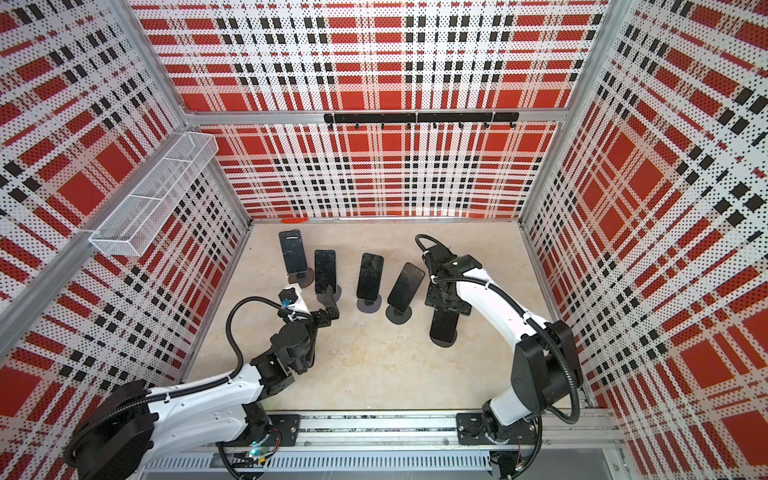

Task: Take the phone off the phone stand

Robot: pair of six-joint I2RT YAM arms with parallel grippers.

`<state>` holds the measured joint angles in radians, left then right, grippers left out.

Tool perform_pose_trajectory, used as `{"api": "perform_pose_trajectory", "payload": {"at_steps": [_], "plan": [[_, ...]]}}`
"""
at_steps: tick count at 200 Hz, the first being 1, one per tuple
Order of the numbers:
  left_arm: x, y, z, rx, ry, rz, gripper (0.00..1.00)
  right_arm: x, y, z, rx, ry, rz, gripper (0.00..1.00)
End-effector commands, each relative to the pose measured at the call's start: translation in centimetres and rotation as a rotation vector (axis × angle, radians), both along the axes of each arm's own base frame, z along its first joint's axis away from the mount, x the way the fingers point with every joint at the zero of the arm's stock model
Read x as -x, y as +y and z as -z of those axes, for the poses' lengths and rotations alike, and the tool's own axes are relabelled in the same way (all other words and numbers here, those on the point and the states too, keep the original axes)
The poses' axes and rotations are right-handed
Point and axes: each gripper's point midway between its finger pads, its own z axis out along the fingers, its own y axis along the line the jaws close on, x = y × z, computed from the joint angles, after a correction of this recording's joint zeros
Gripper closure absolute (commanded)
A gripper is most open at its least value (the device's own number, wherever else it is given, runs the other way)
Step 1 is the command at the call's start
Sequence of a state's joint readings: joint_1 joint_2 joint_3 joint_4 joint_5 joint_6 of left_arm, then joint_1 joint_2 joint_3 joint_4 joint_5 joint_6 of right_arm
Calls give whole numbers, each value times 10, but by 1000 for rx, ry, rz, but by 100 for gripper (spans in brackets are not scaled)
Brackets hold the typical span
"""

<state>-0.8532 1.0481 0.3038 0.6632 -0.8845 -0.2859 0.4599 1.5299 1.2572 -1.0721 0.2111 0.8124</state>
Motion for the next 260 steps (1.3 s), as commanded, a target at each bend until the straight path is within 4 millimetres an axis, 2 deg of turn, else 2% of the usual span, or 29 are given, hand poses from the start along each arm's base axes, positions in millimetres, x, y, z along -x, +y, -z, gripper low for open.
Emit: {"api": "perform_pose_trajectory", "payload": {"at_steps": [1,72,143,201,224,260], "plan": [[-2,-5,-12,17,-21,7,2,0,-3,-11,1,-46,-1,21],[-2,-7,-12,22,-20,9,2,3,-1,-19,-28,-69,-16,31],[0,-10,-14,19,-23,25,2,6,-2,-32,-41,-90,-10,31],[-1,-9,-11,14,-18,16,2,6,-2,-50,-49,-118,-26,31],[-1,-10,-11,18,-17,21,2,9,11,-50,-102,-92,-75,32],[-1,-7,-10,23,-17,10,2,14,12,-51,-109,-88,-91,32]]}}
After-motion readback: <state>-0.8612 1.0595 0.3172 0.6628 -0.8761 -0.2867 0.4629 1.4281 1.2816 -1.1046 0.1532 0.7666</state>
